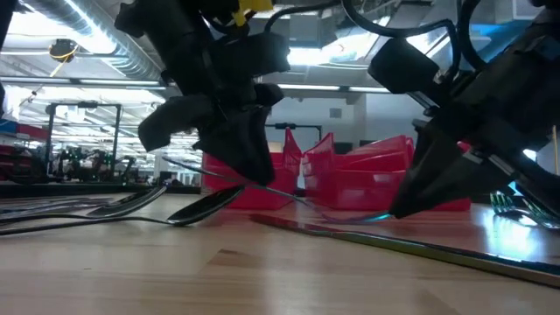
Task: Sort silverware
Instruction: Put the purple fork into the left red bin
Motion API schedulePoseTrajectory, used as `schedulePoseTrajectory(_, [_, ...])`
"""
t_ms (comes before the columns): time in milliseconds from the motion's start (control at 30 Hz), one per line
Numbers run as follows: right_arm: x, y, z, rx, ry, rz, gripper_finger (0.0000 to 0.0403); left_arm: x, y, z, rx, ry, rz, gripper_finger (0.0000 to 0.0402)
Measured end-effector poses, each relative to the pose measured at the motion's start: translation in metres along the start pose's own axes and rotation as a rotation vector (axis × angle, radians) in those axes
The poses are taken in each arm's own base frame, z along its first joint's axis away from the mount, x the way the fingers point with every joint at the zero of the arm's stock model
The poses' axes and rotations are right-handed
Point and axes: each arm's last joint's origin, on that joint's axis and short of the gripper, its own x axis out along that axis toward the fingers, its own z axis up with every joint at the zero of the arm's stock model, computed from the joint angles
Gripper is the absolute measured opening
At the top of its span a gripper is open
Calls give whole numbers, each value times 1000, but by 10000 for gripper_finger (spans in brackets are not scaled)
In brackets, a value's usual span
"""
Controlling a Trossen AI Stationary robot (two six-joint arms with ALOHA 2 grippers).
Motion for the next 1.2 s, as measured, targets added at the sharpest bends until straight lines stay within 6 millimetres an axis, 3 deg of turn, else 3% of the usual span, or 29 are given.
schedulePoseTrajectory(300, [-1, 1, 1, -1, -11, 3, 0, -44, 12, 13, -182, -125, -32, 43])
schedulePoseTrajectory(633, [-1, 1, 1, 0, -17, 9, 0, -75, 25, -9, -325, 15, -212, 50])
schedulePoseTrajectory(800, [-1, 2, 1, 1, -24, 15, 0, -73, 31, -16, -416, 73, -271, 117])
schedulePoseTrajectory(1033, [-1, 2, 1, -2, -29, 20, 0, -63, 40, -31, -682, 134, -366, 237])
schedulePoseTrajectory(1200, [-1, 2, 1, -3, -30, 19, 0, -51, 37, -45, -779, 133, -500, 286])
